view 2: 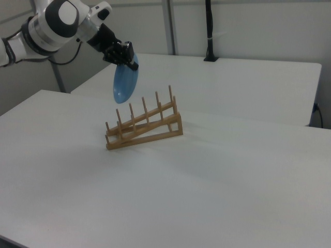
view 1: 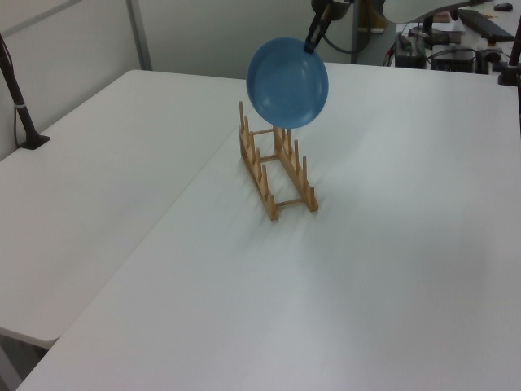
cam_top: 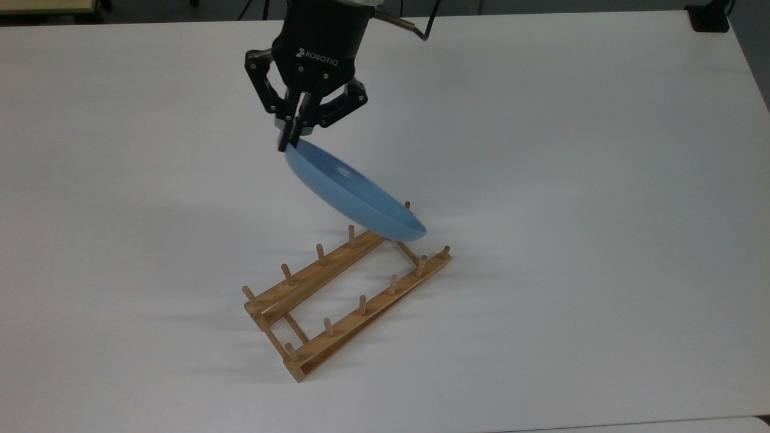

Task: Place plate in plate rack
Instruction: 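Lift the plate and tilt it upright, carrying it over the wooden rack, then lower the upright plate edge-first between the rack pegs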

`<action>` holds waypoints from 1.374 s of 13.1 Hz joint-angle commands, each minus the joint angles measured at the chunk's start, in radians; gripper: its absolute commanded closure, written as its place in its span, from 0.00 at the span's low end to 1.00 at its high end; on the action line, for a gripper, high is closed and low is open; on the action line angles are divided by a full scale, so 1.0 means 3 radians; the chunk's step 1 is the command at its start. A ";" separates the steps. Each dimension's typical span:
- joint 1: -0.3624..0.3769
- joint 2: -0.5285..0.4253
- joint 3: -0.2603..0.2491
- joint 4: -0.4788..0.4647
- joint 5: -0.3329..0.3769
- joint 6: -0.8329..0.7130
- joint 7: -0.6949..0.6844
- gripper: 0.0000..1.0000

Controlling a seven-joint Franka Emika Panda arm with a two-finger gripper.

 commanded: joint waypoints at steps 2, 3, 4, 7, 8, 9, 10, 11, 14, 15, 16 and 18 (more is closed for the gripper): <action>0.0047 0.0019 -0.0008 -0.0070 -0.0738 0.0103 0.0837 1.00; 0.0057 0.0039 -0.0003 -0.0111 -0.0891 0.0103 0.0986 1.00; 0.0093 0.0055 -0.0003 -0.0126 -0.1009 0.0103 0.1098 1.00; 0.0159 0.0192 0.0002 -0.0167 -0.1133 0.0103 0.1268 1.00; 0.0220 0.0238 0.0002 -0.0172 -0.1149 0.0103 0.1309 1.00; 0.0256 0.0289 0.0002 -0.0193 -0.1230 0.0103 0.1365 1.00; 0.0257 0.0320 0.0002 -0.0198 -0.1306 0.0103 0.1426 1.00; 0.0262 0.0391 0.0002 -0.0198 -0.1429 0.0108 0.1548 1.00; 0.0251 0.0479 0.0002 -0.0198 -0.1624 0.0175 0.1718 1.00; 0.0251 0.0479 0.0002 -0.0198 -0.1624 0.0180 0.1718 1.00; 0.0251 0.0484 0.0002 -0.0208 -0.1624 0.0180 0.1718 0.98; 0.0262 0.0505 0.0002 -0.0264 -0.1614 0.0180 0.1723 0.86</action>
